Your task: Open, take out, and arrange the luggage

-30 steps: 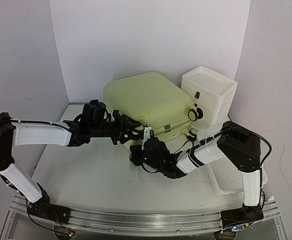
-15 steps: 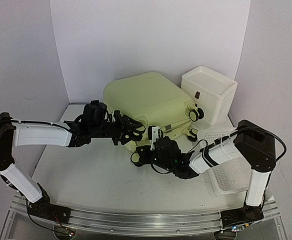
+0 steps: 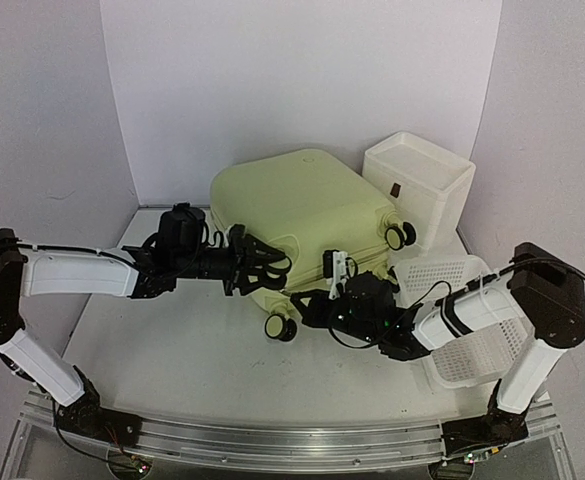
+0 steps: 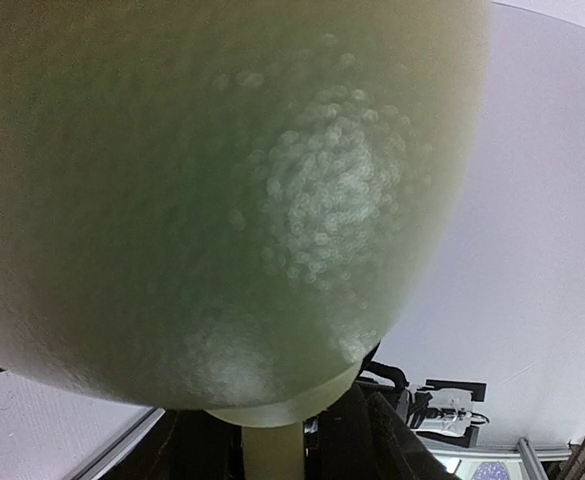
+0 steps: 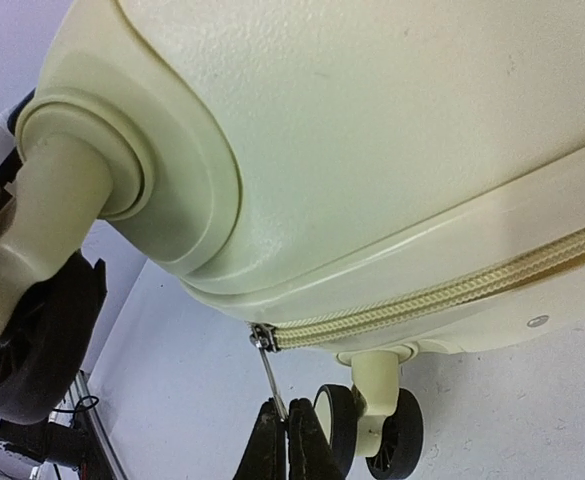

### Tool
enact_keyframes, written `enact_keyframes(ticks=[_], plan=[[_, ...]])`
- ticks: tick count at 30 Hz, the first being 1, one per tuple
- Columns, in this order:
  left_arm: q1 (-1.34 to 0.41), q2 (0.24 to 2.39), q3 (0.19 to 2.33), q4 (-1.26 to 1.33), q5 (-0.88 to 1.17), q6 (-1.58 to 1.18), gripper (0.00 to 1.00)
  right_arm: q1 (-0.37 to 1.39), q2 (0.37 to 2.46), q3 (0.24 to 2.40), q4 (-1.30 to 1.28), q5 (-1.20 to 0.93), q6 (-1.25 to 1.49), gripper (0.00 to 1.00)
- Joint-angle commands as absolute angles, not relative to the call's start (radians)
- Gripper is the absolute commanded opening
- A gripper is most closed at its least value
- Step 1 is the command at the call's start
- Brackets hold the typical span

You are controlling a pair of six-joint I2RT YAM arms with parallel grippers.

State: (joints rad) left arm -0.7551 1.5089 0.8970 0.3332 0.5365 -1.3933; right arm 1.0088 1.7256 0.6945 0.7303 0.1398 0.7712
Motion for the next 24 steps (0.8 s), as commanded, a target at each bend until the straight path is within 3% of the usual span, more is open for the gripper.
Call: enact_keyframes(ticks=[1, 3, 6, 10, 16, 21, 24], plan=[[-0.618, 1.381, 0.924, 0.578, 0.396, -1.309, 0.0, 0.932, 1.632, 0.619, 0.649, 0.32, 0.811, 0.0], [-0.617, 1.379, 0.921, 0.577, 0.396, -1.308, 0.0, 0.926, 1.628, 0.621, 0.628, 0.32, 0.814, 0.0], [-0.617, 1.377, 0.913, 0.578, 0.396, -1.312, 0.0, 0.924, 1.629, 0.646, 0.586, 0.294, 0.755, 0.18], [-0.617, 1.382, 0.907, 0.579, 0.405, -1.322, 0.0, 0.925, 1.634, 0.699, 0.516, 0.267, 0.685, 0.17], [-0.618, 1.384, 0.903, 0.579, 0.412, -1.331, 0.0, 0.935, 1.689, 0.785, 0.506, 0.12, 0.556, 0.49], [-0.627, 1.395, 0.91, 0.579, 0.416, -1.343, 0.0, 0.99, 1.764, 0.891, 0.51, 0.121, 0.534, 0.64], [-0.644, 1.407, 0.929, 0.579, 0.417, -1.348, 0.0, 1.011, 1.828, 0.963, 0.522, 0.15, 0.566, 0.66]])
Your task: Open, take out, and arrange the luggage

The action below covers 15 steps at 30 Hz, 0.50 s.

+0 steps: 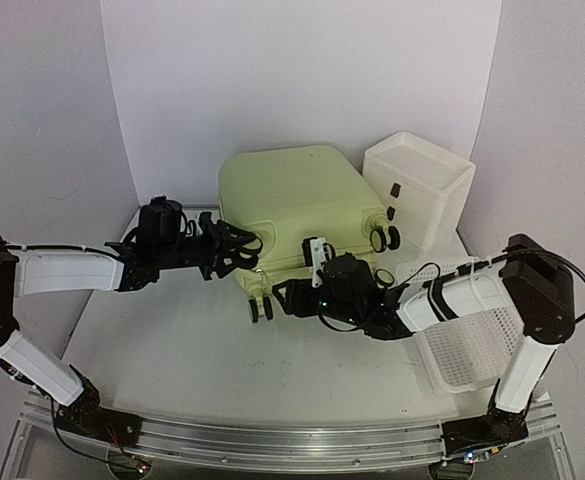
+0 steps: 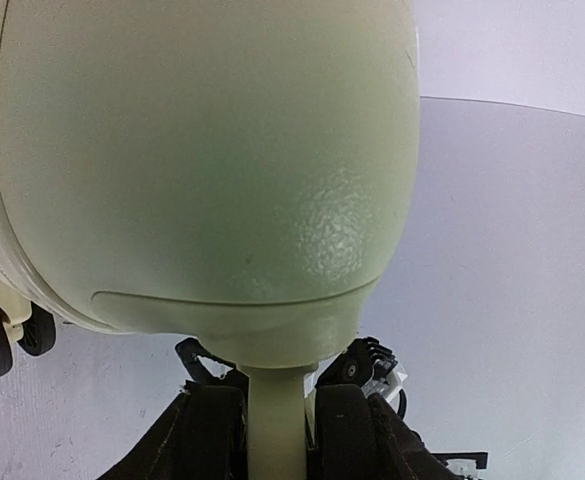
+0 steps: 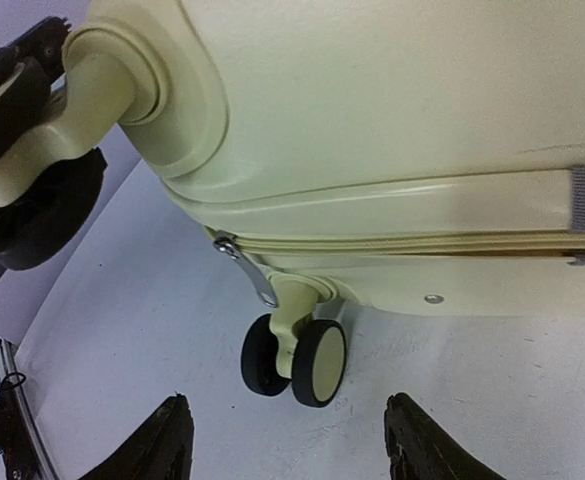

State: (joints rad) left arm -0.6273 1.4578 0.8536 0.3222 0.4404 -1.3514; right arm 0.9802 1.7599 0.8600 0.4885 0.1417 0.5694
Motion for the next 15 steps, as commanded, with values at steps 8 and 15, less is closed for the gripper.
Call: enact_keyframes(ticks=[8, 15], plan=[[-0.691, 1.421, 0.971, 0.579, 0.411, -1.351, 0.0, 1.014, 1.964, 1.062, 0.614, 0.164, 0.602, 0.65], [-0.702, 1.41, 0.963, 0.578, 0.396, -1.351, 0.0, 1.008, 2.023, 1.114, 0.637, 0.214, 0.601, 0.62]])
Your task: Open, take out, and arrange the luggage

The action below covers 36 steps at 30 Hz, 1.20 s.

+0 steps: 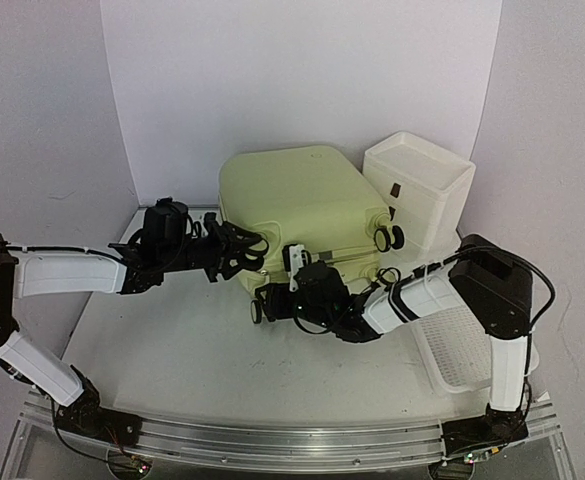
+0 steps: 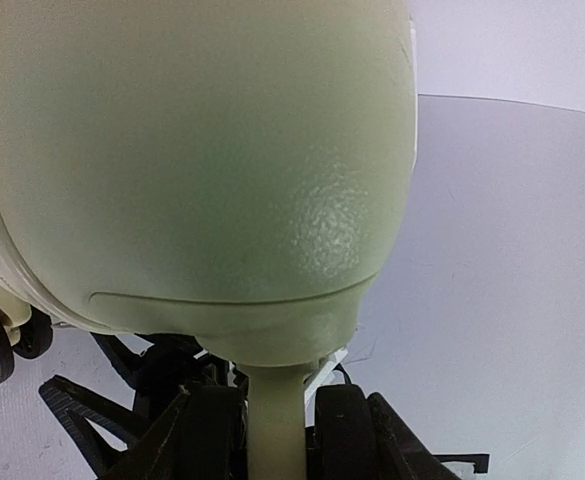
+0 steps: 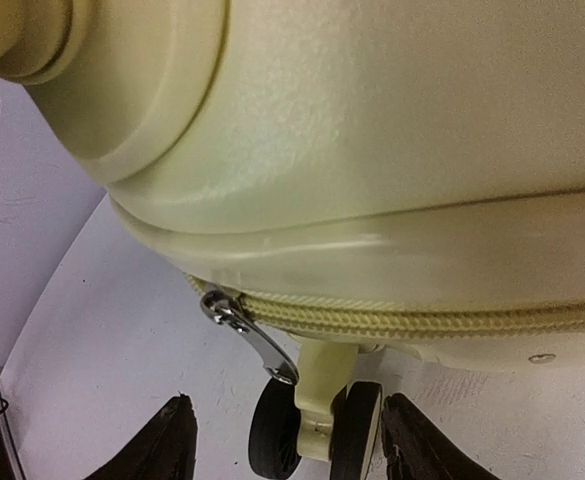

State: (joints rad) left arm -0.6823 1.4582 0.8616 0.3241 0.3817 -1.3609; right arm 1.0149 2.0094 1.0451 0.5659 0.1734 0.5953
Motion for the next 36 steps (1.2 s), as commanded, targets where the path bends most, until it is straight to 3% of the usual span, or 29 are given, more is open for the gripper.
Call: enact_keyframes(ticks=[1, 6, 9, 12, 15, 23, 36], plan=[[-0.703, 1.409, 0.963, 0.579, 0.399, -1.351, 0.0, 1.008, 2.026, 1.12, 0.638, 0.212, 0.603, 0.61], [-0.709, 1.407, 0.957, 0.579, 0.391, -1.351, 0.0, 1.004, 2.032, 1.15, 0.638, 0.207, 0.601, 0.53], [-0.71, 1.405, 0.958, 0.58, 0.393, -1.349, 0.0, 1.002, 2.034, 1.163, 0.637, 0.204, 0.604, 0.42], [-0.71, 1.401, 0.952, 0.579, 0.387, -1.347, 0.0, 0.999, 2.036, 1.175, 0.619, 0.216, 0.609, 0.25], [-0.71, 1.388, 0.942, 0.579, 0.379, -1.333, 0.0, 0.99, 2.022, 1.178, 0.562, 0.245, 0.645, 0.0], [-0.67, 1.336, 0.87, 0.574, 0.34, -1.293, 0.0, 0.969, 1.938, 1.101, 0.488, 0.27, 0.654, 0.0], [-0.399, 1.173, 0.753, 0.434, 0.399, -1.213, 0.0, 0.863, 1.764, 0.94, 0.31, 0.43, 0.596, 0.0]])
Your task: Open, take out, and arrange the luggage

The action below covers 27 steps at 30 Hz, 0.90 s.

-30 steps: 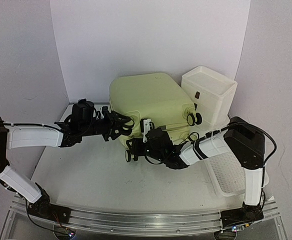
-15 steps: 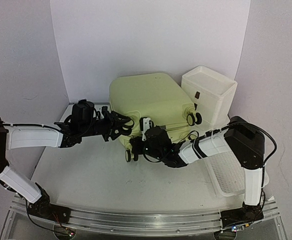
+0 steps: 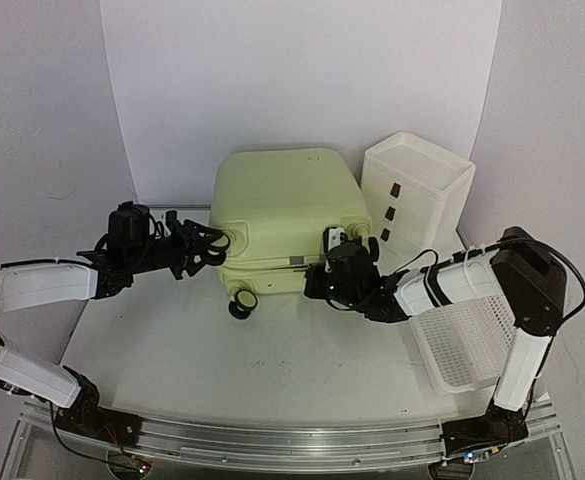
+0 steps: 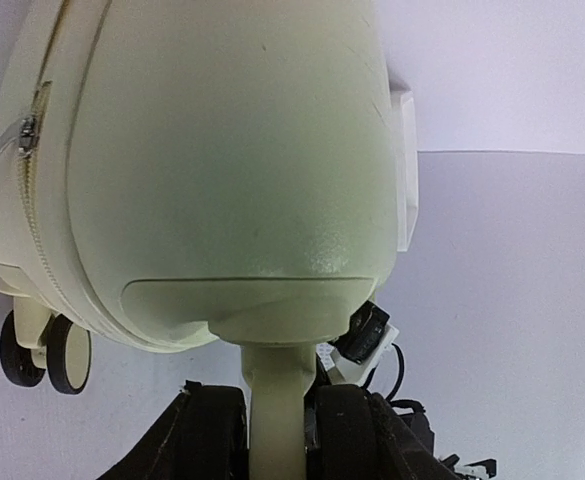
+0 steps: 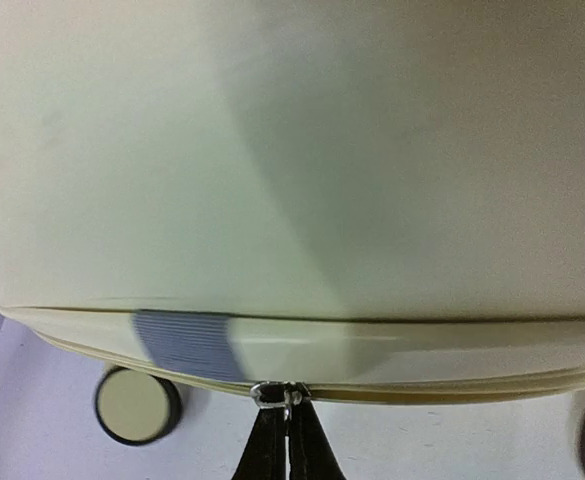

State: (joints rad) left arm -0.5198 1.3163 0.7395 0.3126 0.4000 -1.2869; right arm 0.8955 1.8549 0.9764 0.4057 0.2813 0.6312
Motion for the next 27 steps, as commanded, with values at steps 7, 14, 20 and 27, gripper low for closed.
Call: enact_keyframes(ticks=[7, 14, 20, 27], plan=[[-0.187, 1.105, 0.762, 0.296, 0.49, -1.145, 0.0, 0.823, 1.679, 0.887, 0.281, 0.465, 0.475, 0.0], [-0.062, 1.127, 0.767, 0.286, 0.588, -1.153, 0.0, 0.824, 1.64, 0.816, 0.441, 0.382, 0.255, 0.0], [-0.056, 1.153, 0.772, 0.285, 0.639, -1.176, 0.0, 0.826, 1.633, 0.816, 0.587, 0.268, 0.1, 0.0], [-0.057, 1.161, 0.781, 0.285, 0.632, -1.188, 0.0, 0.919, 1.739, 0.947, 0.68, 0.409, -0.101, 0.0]])
